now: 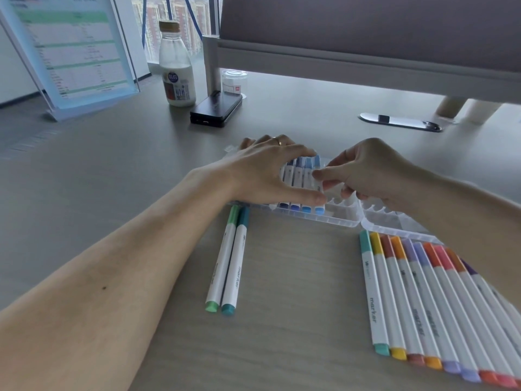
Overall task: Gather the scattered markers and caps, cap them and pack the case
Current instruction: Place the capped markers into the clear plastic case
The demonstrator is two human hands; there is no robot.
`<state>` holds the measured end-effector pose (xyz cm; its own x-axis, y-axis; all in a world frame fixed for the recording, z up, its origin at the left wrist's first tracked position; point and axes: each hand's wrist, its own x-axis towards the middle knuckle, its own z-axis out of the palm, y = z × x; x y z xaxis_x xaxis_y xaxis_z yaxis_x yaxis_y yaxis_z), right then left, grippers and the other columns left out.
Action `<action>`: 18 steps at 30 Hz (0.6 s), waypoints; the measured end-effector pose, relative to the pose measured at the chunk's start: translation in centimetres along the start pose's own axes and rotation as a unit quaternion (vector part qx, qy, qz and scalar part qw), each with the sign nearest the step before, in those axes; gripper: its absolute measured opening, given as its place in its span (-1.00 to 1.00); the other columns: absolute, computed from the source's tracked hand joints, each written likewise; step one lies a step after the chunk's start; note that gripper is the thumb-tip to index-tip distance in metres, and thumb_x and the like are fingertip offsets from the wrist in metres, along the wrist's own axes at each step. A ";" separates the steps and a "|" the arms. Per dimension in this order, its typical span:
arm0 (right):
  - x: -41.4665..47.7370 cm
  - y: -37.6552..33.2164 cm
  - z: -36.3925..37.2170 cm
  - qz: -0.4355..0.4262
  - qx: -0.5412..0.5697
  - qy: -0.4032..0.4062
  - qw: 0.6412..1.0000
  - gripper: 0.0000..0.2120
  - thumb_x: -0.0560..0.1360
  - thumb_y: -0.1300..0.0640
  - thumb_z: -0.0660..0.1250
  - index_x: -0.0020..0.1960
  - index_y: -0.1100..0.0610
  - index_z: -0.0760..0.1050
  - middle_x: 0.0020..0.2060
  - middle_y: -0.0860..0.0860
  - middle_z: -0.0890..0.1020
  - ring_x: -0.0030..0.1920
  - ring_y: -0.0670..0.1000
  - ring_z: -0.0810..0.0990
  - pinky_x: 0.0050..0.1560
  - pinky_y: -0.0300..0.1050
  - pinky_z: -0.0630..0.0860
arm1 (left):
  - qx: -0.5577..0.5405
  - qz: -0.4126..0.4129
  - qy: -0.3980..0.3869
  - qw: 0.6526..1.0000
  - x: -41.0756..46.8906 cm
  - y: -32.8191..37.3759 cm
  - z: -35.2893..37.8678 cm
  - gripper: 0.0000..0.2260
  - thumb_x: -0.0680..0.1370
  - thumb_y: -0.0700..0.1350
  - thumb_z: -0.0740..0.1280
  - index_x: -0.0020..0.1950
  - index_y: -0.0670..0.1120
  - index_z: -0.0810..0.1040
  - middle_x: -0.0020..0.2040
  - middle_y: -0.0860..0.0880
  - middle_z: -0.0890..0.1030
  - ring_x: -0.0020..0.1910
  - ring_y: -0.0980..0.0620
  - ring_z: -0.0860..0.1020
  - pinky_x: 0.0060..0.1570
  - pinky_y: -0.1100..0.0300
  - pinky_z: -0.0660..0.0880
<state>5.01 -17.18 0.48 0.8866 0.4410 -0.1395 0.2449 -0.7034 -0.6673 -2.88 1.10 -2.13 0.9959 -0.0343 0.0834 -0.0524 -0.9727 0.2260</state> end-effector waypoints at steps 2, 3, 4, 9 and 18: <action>-0.1 0.1 0.0 -0.007 -0.010 0.005 1.000 -0.78 0.41 -0.07 0.57 -0.22 0.08 0.71 -0.38 -0.02 0.72 -0.41 -0.05 0.53 -0.37 -0.15 0.50 | 0.000 -0.001 -0.006 1.000 0.0 0.2 -0.1 -0.15 0.34 0.64 0.18 0.57 0.34 0.24 0.53 0.20 0.32 0.50 0.08 0.27 0.42 -0.05 0.20; -0.2 0.0 0.0 -0.010 -0.017 0.006 1.000 -0.77 0.41 -0.08 0.56 -0.22 0.08 0.71 -0.42 -0.02 0.70 -0.47 -0.08 0.48 -0.43 -0.18 0.45 | -0.001 0.000 -0.009 1.000 0.0 0.2 -0.1 -0.16 0.33 0.65 0.17 0.56 0.35 0.26 0.53 0.20 0.32 0.49 0.08 0.27 0.41 -0.04 0.19; -0.2 0.0 -0.1 -0.010 -0.025 0.005 1.000 -0.76 0.41 -0.09 0.56 -0.22 0.08 0.72 -0.47 -0.04 0.66 -0.51 -0.09 0.43 -0.48 -0.20 0.41 | -0.003 0.003 -0.010 1.000 0.0 0.2 -0.1 -0.17 0.32 0.66 0.16 0.55 0.37 0.29 0.51 0.21 0.32 0.48 0.09 0.27 0.40 -0.03 0.19; -0.5 0.0 -0.9 0.003 -0.035 -0.038 0.999 -0.76 0.39 -0.12 0.56 -0.21 0.06 0.72 -0.54 -0.04 0.59 -0.50 -0.06 0.38 -0.48 -0.22 0.35 | -0.017 -0.002 -0.019 1.000 -0.1 0.2 -0.2 -0.20 0.32 0.66 0.16 0.52 0.39 0.32 0.46 0.22 0.31 0.44 0.11 0.27 0.44 -0.05 0.19; -0.6 0.1 -1.0 0.007 -0.037 -0.053 0.998 -0.75 0.36 -0.15 0.58 -0.22 0.04 0.75 -0.55 -0.03 0.57 -0.49 -0.04 0.37 -0.41 -0.17 0.35 | -0.014 -0.007 -0.025 1.000 -0.2 0.6 -0.5 -0.21 0.32 0.63 0.18 0.52 0.38 0.33 0.46 0.23 0.31 0.44 0.13 0.25 0.39 0.01 0.18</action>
<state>4.93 -18.09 1.24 0.8445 0.4851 -0.2268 0.2651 -0.7467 -0.6101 -3.18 0.61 -1.48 0.9989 -0.0329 0.0323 -0.0401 -0.9662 0.2546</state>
